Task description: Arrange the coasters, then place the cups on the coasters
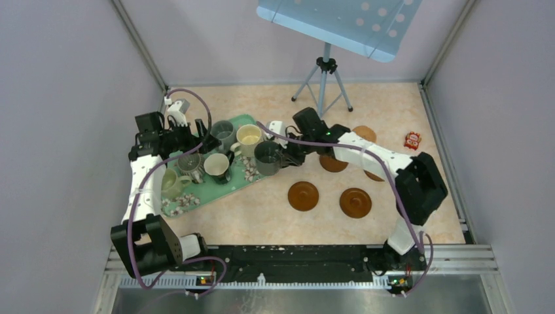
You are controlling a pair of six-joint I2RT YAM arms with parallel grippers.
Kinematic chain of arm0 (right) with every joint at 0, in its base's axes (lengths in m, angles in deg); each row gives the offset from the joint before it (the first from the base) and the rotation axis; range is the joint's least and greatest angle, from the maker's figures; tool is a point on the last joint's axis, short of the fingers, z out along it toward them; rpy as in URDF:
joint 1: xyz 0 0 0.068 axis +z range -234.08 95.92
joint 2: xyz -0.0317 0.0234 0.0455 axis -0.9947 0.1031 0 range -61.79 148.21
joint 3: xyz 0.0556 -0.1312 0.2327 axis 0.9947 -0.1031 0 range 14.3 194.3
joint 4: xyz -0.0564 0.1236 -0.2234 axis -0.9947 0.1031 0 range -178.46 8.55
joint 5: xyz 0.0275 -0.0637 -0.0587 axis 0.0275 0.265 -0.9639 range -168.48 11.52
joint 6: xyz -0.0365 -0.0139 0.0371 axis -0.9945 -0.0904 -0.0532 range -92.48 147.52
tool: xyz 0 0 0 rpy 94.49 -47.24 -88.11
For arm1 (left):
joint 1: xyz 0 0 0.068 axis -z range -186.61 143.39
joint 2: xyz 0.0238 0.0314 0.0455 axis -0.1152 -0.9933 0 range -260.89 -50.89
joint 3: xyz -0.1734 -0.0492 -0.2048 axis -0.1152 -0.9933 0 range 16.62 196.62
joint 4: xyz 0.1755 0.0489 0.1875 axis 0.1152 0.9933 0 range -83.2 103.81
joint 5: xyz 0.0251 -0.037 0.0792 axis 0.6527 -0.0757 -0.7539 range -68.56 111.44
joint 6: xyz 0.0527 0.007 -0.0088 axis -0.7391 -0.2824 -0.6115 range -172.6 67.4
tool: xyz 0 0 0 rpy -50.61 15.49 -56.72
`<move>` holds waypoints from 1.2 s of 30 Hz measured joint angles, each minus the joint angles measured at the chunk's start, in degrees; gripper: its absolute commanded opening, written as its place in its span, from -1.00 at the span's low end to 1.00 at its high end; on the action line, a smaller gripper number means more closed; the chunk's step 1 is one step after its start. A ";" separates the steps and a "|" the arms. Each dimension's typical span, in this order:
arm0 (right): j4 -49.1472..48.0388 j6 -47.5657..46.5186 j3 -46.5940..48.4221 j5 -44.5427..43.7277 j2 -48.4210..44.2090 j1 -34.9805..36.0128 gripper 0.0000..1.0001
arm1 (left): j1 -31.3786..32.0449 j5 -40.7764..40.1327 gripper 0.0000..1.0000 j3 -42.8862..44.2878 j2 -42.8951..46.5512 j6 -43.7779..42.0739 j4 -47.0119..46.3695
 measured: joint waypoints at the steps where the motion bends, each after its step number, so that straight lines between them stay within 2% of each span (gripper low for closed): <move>1: -0.02 0.09 -2.01 0.04 -2.01 -0.85 -1.00 | 0.00 -0.13 0.97 -0.02 0.00 -0.02 0.02; 4: -0.52 0.50 -8.24 -0.11 -7.41 -5.18 -1.00 | -0.02 -0.46 0.98 -0.28 0.11 -0.02 -0.11; 10: 0.04 1.20 -19.67 -2.08 -16.68 -19.85 -1.00 | -0.02 -0.52 0.97 -0.37 0.24 0.02 -0.83; 13: 0.85 1.07 -22.25 -2.71 -20.57 -26.27 -1.00 | -0.02 -0.50 0.97 -0.37 0.24 0.02 -1.07; 18: 1.42 0.37 -24.70 -3.02 -26.01 -32.57 -1.00 | -0.04 -0.50 0.97 -0.46 0.26 0.04 -1.38; 21: 0.55 0.66 -25.05 -4.87 -26.45 -34.99 -1.00 | -0.04 -0.50 0.97 -0.57 0.26 0.04 -1.44; 28: -4.20 5.66 -25.49 -15.56 -24.52 -37.81 -1.00 | -0.07 0.02 0.97 -0.68 0.26 0.33 -2.34; 36: -9.62 8.98 -25.49 -18.40 -18.16 -38.82 -1.00 | -0.07 0.59 0.97 -0.92 0.24 0.52 -2.60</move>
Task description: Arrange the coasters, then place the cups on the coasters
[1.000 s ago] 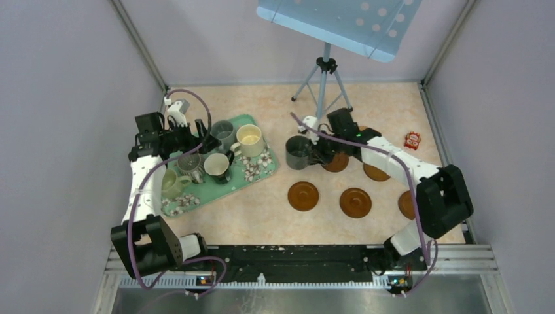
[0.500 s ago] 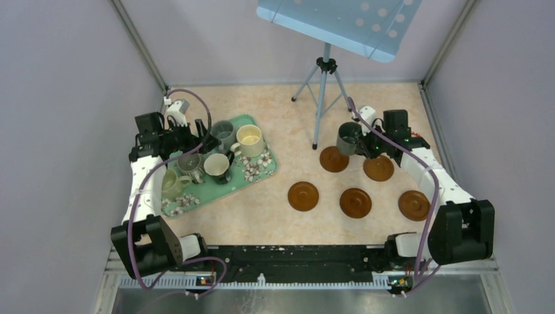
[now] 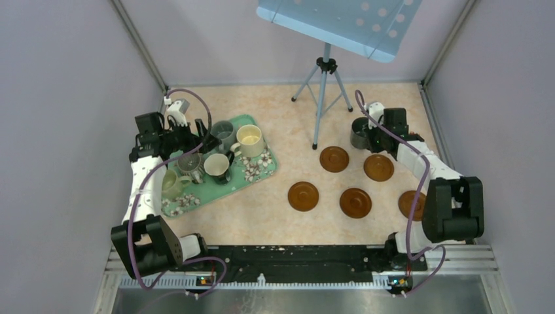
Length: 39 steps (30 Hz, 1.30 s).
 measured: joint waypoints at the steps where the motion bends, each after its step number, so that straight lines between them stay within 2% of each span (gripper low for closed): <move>1: -0.70 0.26 0.00 -0.15 0.59 -0.15 -1.00 | 0.00 0.02 0.98 0.00 0.00 0.00 0.00; 10: -4.70 2.12 0.00 0.50 3.43 -3.89 -1.00 | 0.00 0.20 0.98 -0.15 -0.02 0.02 -0.20; 22: -9.49 2.58 0.00 1.95 6.10 -4.11 -1.00 | 0.00 1.16 0.97 -0.61 -0.07 0.22 -0.83; 39: -11.37 2.45 0.00 1.60 9.25 -4.11 -1.00 | 0.00 1.27 0.97 -0.81 -0.07 0.22 -1.29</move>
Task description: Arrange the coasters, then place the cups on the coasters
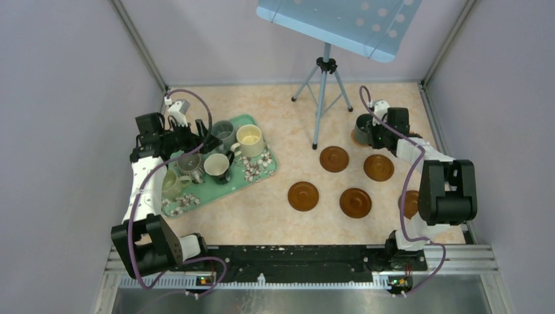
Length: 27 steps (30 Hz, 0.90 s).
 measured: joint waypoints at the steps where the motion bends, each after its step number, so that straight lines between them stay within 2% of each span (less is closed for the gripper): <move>1: -0.09 0.00 0.00 0.00 0.04 0.00 -1.00 | 0.00 0.00 0.97 0.00 0.00 0.00 0.00; 7: -0.20 -0.20 0.00 -0.07 0.22 0.00 -0.99 | 0.00 0.00 0.97 0.00 0.00 0.00 -0.02; 9: -0.35 -0.52 0.00 -0.17 0.24 0.00 -0.90 | 0.00 0.00 0.98 0.00 0.00 0.00 -0.02; 17: -0.72 -1.18 0.02 -0.28 0.79 0.00 -0.44 | 0.00 0.00 0.97 -0.02 0.00 0.00 -0.02; 27: -1.81 -2.34 0.07 -0.26 0.72 0.00 0.27 | 0.00 0.17 0.97 -0.02 -0.07 0.00 -0.04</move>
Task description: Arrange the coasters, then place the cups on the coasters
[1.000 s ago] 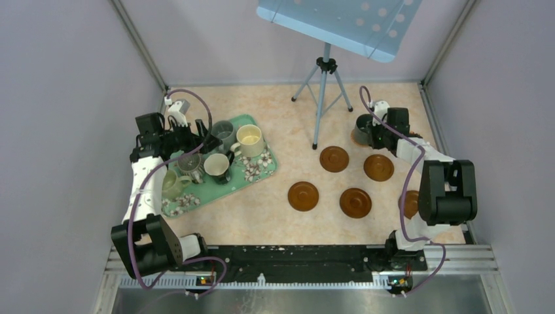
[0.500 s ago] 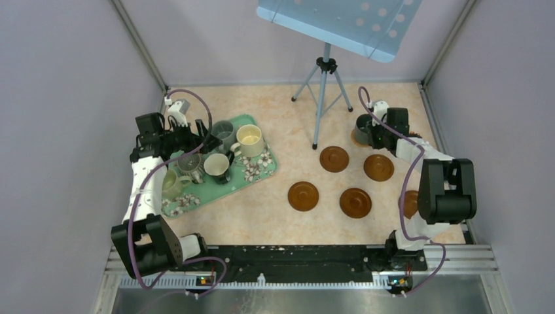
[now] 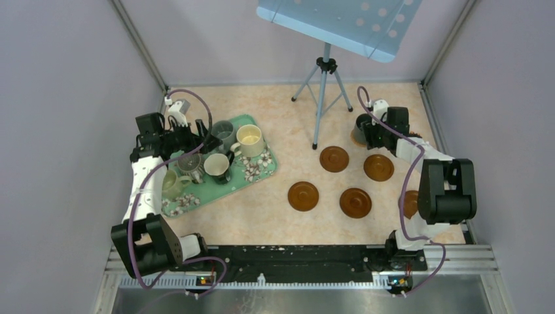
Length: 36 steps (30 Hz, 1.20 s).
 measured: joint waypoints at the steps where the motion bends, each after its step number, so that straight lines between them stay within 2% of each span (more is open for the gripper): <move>1: 0.13 -0.09 0.00 0.09 -0.09 0.00 0.32 | 0.00 0.11 0.97 0.00 -0.07 -0.02 0.00; 4: 1.79 -0.20 0.13 0.57 -0.85 0.00 0.45 | 0.00 0.48 0.97 0.00 -0.44 -0.04 0.02; 17: 13.64 -0.24 7.80 7.61 -10.75 1.64 0.53 | 0.00 1.16 0.98 0.31 -0.68 -3.89 2.71; 19: 15.06 -0.44 8.55 9.29 -11.67 4.17 0.53 | 0.00 1.07 0.97 0.59 -0.68 -4.81 3.52; 26: 18.75 -4.72 12.17 17.29 -10.32 20.65 0.52 | 0.00 -0.28 0.97 2.34 -2.97 -6.56 6.60; 31: 18.08 -9.79 18.49 21.16 -2.08 31.01 0.53 | 0.00 -2.47 0.97 2.84 -5.18 -6.69 8.20; 36: 17.90 -17.64 28.52 25.40 8.92 37.48 0.53 | -0.04 -3.56 0.97 3.48 -6.08 -6.64 9.29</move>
